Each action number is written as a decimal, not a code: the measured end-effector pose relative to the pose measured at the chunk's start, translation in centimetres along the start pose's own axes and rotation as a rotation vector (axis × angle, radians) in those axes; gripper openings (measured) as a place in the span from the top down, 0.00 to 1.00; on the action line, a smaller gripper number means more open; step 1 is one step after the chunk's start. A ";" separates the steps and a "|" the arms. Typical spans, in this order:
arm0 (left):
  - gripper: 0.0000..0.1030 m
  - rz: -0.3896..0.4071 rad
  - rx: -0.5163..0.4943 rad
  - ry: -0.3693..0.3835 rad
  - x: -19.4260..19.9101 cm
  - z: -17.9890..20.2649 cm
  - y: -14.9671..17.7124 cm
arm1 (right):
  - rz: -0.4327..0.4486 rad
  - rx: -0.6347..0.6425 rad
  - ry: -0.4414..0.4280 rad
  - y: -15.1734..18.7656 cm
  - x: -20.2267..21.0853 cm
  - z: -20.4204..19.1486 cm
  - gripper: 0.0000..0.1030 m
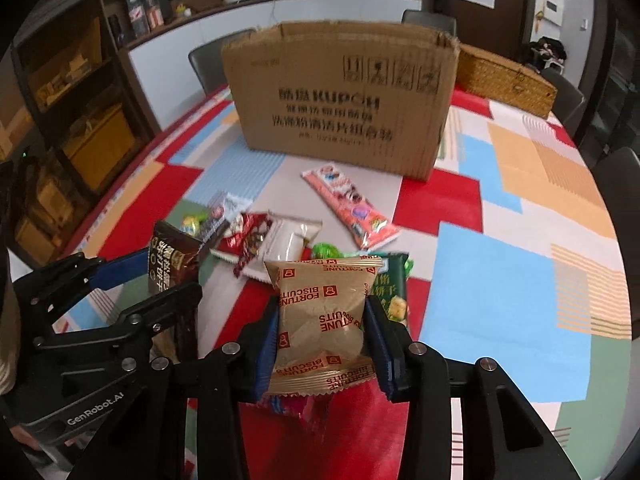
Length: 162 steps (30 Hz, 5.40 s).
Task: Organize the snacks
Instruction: 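Carry both bags over the cardboard box and open both grippers to drop them, then move both tools back toward the remaining snacks on the table, then grasp the white bread bag with the left gripper while the right gripper grasps the green cracker pack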
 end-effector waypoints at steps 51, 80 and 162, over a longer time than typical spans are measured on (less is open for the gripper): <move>0.53 0.381 -0.170 -0.032 2.0 -2.6 -26.8 | 0.399 -0.156 0.013 -24.8 3.0 4.9 0.59; 0.28 0.243 -0.124 -0.086 -1.1 -4.9 -23.2 | 0.266 -0.163 0.053 -23.1 -2.2 5.1 0.38; 0.62 -0.206 -0.051 0.117 -10.3 0.6 -1.5 | -0.137 -0.068 0.087 1.4 -6.9 2.6 0.38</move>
Point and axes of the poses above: each gripper's, at about its wrist camera, not at the fingertips, and x roughly against the way its jaws point, z to its right, y to its underside, the point moved 9 cm from there along -x, roughly the way its jaws point, and after that the axes turned 14 degrees about y, right-handed, at the moved point
